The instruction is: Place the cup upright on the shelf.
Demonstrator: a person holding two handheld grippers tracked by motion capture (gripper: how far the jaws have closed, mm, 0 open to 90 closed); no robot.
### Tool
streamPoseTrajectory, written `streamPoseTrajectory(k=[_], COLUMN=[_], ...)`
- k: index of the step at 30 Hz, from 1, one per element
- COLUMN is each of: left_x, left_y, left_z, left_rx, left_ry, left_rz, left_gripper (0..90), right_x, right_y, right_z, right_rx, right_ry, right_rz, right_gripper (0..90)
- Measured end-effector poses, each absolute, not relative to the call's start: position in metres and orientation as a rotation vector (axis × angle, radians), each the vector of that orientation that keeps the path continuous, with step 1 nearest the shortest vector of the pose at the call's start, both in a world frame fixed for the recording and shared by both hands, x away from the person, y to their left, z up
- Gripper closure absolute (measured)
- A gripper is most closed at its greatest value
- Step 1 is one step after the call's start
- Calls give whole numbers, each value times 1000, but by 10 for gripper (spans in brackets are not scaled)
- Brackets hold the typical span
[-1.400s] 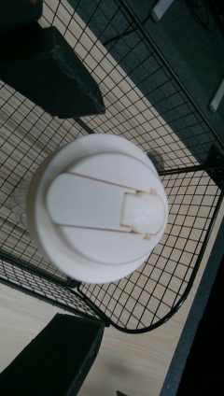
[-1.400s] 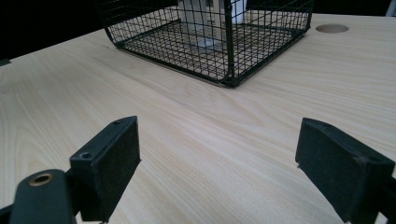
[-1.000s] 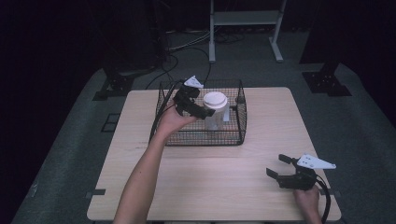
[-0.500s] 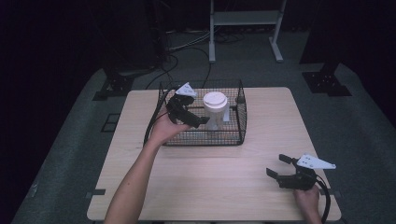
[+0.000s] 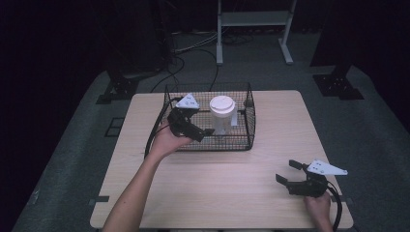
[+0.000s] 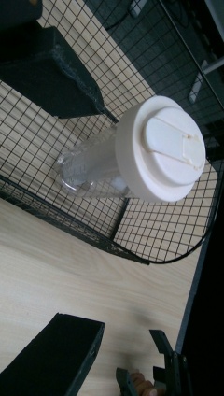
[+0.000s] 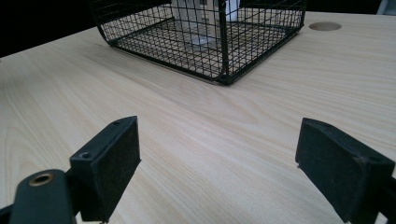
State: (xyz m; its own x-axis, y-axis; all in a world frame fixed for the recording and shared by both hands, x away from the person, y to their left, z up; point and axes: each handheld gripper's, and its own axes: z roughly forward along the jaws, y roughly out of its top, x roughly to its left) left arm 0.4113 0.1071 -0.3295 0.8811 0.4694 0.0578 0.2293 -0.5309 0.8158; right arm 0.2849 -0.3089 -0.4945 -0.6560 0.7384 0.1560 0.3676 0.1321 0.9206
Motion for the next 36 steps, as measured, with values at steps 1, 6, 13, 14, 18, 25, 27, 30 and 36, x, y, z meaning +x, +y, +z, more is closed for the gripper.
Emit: streamPoseTrajectory(k=[1, 6, 13, 14, 18, 25, 27, 30, 36], left_x=[409, 403, 392, 390, 383, 369, 365, 358, 353], left_y=[107, 109, 114, 114, 116, 117, 118, 122, 127], left_z=[-330, -333, -339, -340, -343, -346, -347, -351, -356], left_rx=[2145, 2140, 2127, 2126, 2118, 2108, 2105, 2085, 2080], left_ry=[501, 492, 481, 480, 471, 444, 441, 449, 452], left_rz=[337, 339, 341, 340, 342, 347, 347, 345, 342], left_gripper=[0, 0, 0, 0, 0, 0, 0, 0, 0], right_x=[285, 285, 285, 285, 285, 285, 285, 285, 285], right_y=[-309, -309, -309, -309, -308, -308, -308, -308, -308], right_z=[-494, -494, -495, -495, -495, -495, -495, -495, -495], right_rx=[1071, 1071, 1069, 1069, 1069, 1064, 1072, 1070, 1070], right_ry=[2080, 2080, 2081, 2081, 2082, 2081, 2082, 2081, 2083], right_rz=[1532, 1531, 1528, 1527, 1526, 1521, 1521, 1522, 1519], right_gripper=[128, 128, 128, 128, 128, 128, 128, 128, 128])
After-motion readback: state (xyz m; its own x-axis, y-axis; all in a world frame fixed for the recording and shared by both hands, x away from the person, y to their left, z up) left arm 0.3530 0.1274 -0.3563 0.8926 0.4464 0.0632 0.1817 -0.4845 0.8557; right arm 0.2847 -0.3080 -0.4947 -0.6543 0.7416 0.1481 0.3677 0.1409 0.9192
